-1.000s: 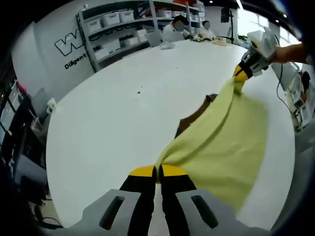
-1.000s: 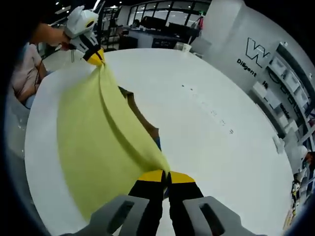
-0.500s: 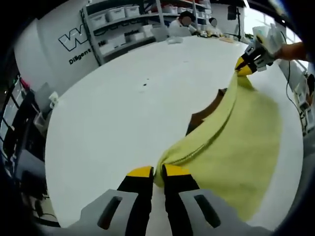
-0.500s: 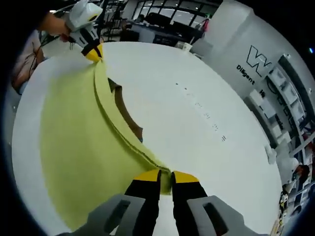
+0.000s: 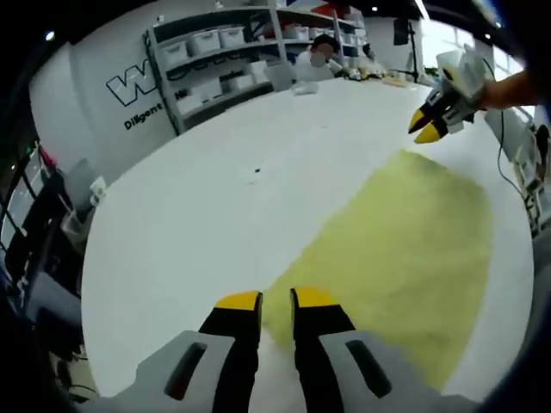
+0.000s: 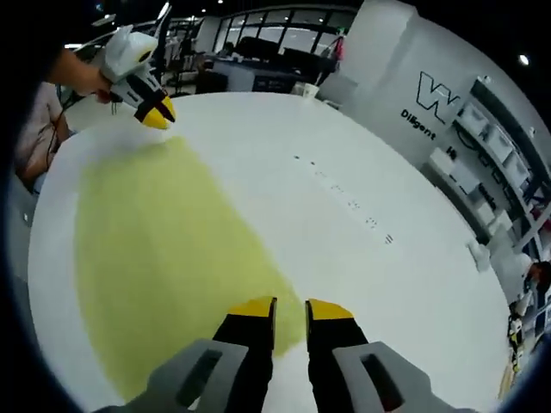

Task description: Fold the garment on the visible template until the final outline fits inside the template.

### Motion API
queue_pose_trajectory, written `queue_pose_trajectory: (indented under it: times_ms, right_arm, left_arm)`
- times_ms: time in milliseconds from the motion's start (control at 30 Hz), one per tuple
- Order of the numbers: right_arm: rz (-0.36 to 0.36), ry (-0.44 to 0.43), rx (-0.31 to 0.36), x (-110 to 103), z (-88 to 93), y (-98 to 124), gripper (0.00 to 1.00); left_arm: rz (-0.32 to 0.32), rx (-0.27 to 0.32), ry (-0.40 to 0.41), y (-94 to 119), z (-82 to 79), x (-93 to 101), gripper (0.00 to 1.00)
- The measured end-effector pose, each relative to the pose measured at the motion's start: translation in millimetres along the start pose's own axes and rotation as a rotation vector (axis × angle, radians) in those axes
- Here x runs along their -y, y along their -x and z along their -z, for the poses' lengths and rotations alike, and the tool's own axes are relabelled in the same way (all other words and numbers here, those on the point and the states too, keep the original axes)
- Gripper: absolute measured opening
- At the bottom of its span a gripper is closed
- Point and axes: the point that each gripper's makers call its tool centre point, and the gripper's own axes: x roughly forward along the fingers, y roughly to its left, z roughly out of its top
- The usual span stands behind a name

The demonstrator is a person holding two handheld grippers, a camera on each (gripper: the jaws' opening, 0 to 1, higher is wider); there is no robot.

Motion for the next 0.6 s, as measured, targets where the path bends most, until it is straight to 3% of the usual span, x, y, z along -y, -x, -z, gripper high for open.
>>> queue_pose_trajectory:
  times_ms: [67, 233, 333, 400, 433, 500, 600]
  right_arm:
    - [-0.016, 0.003, -0.010, -7.8, 4.2, -2.8, 0.08]
    - [-0.061, -0.028, -0.022, -26.4, 14.3, -4.8, 0.09]
    - [-0.068, -0.066, -0.057, -29.8, 27.7, -6.6, 0.12]
    - [-0.050, -0.095, -0.107, -27.9, 42.0, -7.1, 0.11]
    - [-0.038, -0.080, -0.126, -26.0, 46.6, -6.0, 0.11]
    - [-0.032, -0.069, -0.091, -25.9, 42.4, -3.6, 0.12]
    - [-0.032, -0.067, -0.059, -28.8, 35.2, 0.9, 0.15]
  left_arm:
    - [0.046, -0.035, -0.012, -3.7, 7.6, 11.5, 0.11]
    - [0.058, -0.085, -0.018, -15.5, 22.8, 22.9, 0.18]
    - [-0.030, -0.162, -0.096, -17.9, 40.4, 8.1, 0.25]
    - [-0.067, -0.199, -0.170, -15.3, 48.7, 1.3, 0.22]
    - [-0.066, -0.199, -0.174, -14.4, 49.8, 2.1, 0.22]
    - [-0.073, -0.164, -0.133, -10.0, 45.7, 3.7, 0.24]
    - [-0.053, -0.055, -0.088, -1.7, 28.5, 12.1, 0.23]
